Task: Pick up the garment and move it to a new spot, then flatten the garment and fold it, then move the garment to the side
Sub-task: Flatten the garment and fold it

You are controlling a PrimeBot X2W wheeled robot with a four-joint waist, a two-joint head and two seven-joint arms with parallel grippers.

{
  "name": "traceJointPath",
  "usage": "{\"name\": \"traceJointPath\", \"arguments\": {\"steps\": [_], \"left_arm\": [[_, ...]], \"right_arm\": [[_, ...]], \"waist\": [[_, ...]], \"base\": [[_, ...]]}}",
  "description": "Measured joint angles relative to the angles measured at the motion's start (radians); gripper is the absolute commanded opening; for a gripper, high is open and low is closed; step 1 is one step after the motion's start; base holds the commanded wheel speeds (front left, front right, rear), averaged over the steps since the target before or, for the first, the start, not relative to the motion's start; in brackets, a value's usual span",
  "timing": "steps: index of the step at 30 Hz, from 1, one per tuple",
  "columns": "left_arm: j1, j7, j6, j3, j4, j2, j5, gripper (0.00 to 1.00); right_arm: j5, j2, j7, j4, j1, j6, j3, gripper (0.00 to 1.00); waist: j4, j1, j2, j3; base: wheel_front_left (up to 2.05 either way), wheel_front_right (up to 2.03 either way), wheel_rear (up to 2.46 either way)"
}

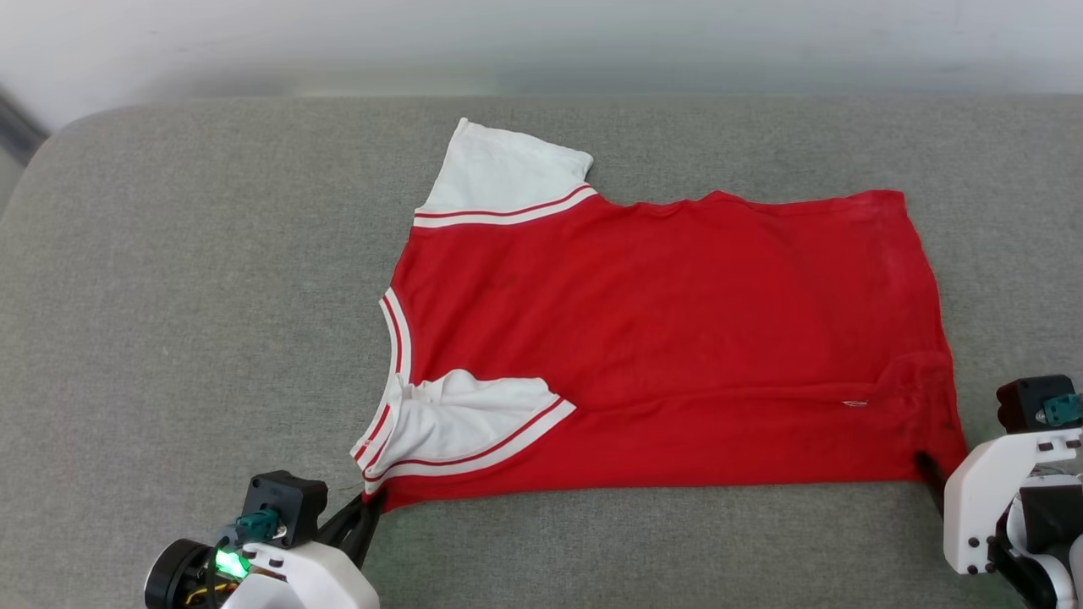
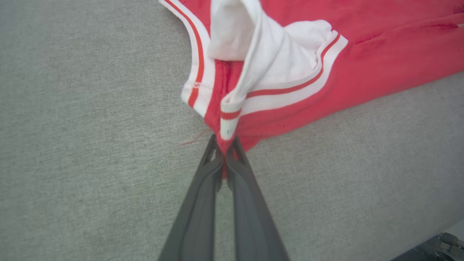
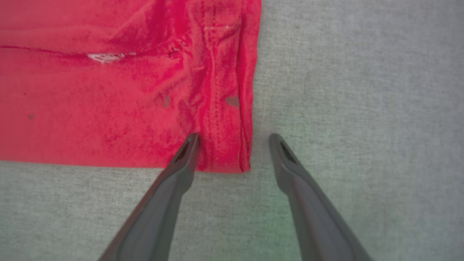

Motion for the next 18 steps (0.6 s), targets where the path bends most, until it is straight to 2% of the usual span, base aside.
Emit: {"name": "traceJointPath", "arguments": {"steps": [5,6,7,8,9,18], "left_arm": [[-0.001,-0.007,-0.002,0.002,-0.023,0.009,0.002,0.0],[-0.001,-0.008,-0.002,0.001,-0.024,0.01,0.002,0.0],[-0.001,-0.008,-0.006,0.001,-0.023,0.01,0.002,0.0],[-0.001,-0.01,-0.006,0.0,-0.022,0.01,0.002,0.0],[-0.001,-0.011,-0.008,0.0,-0.019,0.01,0.002,0.0],[0.025,-0.009,-0.026,-0.007,0.057,0.026,-0.02,0.0]], "right_arm": [[-0.016,-0.001,-0.007,0.042,-0.02,0.0,0.011,1.0],[-0.013,0.0,-0.008,0.048,-0.024,0.0,0.013,0.82],[-0.012,-0.002,-0.007,0.053,-0.028,0.0,0.018,0.38],[-0.011,-0.003,-0.007,0.057,-0.03,0.0,0.023,0.03],[-0.008,-0.004,-0.007,0.059,-0.033,0.0,0.027,0.0],[0.025,-0.006,-0.017,0.058,-0.005,0.001,0.035,0.0]], "waist": [[0.014,-0.0001,0.0,0.02],[0.015,0.0,0.0,0.022],[0.015,-0.0001,0.0,0.024],[0.014,0.0,0.0,0.026],[0.013,-0.0001,0.0,0.027],[-0.006,0.0,0.0,-0.025]], "base": [[0.0,0.0,0.0],[0.0,0.0,0.0],[0.0,0.0,0.0],[0.0,0.0,0.0],[0.0,0.0,0.0],[0.0,0.0,0.0]]}}
